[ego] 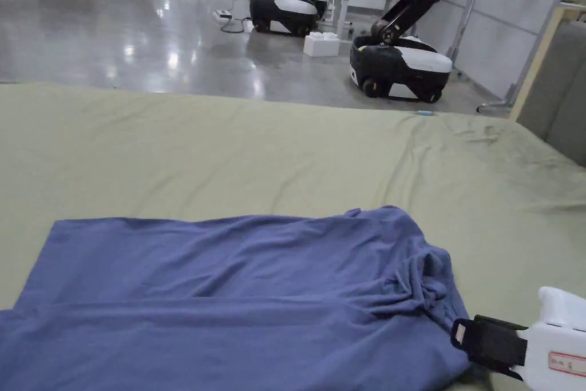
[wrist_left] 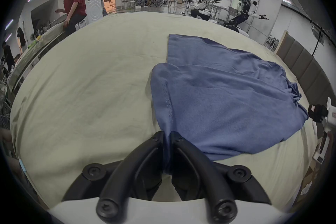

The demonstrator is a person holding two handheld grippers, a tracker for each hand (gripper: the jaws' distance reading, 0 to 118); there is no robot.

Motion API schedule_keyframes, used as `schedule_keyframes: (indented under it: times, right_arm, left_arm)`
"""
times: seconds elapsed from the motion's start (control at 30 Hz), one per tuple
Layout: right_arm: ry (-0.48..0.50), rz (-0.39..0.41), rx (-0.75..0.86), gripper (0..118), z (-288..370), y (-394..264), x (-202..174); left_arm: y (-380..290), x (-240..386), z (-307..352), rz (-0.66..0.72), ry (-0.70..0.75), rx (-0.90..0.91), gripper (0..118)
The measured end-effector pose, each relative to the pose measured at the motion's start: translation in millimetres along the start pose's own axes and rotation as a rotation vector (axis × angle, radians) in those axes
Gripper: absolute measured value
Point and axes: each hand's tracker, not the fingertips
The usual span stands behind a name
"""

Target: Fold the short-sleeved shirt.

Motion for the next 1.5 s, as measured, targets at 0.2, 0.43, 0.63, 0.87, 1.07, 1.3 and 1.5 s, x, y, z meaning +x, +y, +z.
schedule_keyframes:
  times: [0.2, 0.43, 0.63, 0.87, 1.07, 1.3, 1.5]
  right_arm:
    - [0.041, 0.056, -0.122, 98, -30, -6, -5]
    - [0.078, 0.110, -0.105, 12, -24, -6, -28]
    - [-0.009, 0.158, -0.070, 12, 9, -10, -35]
    - [0.007, 0.087, 0.017, 12, 93, -33, -26]
    - [-0.049, 0.018, -0.066, 12, 135, -83, -12]
    - [-0.119, 0.033, -0.200, 12, 95, -127, -12]
    - [0.003, 0.017, -0.135, 79, 95, -130, -8]
  left_arm:
    - [0, 5, 2, -0.024, 0.019, -0.003, 7]
    - [1, 11, 7, -0.034, 0.040, 0.002, 7]
    - [8, -2, 38, 0.106, -0.058, 0.052, 6]
    - [11, -15, 106, 0.133, -0.117, 0.163, 6]
    - [-26, -26, 130, 0.142, -0.104, 0.104, 6]
    - [-79, -23, 73, 0.119, -0.014, -0.090, 6]
    - [-74, -14, 82, -0.045, 0.020, -0.030, 24]
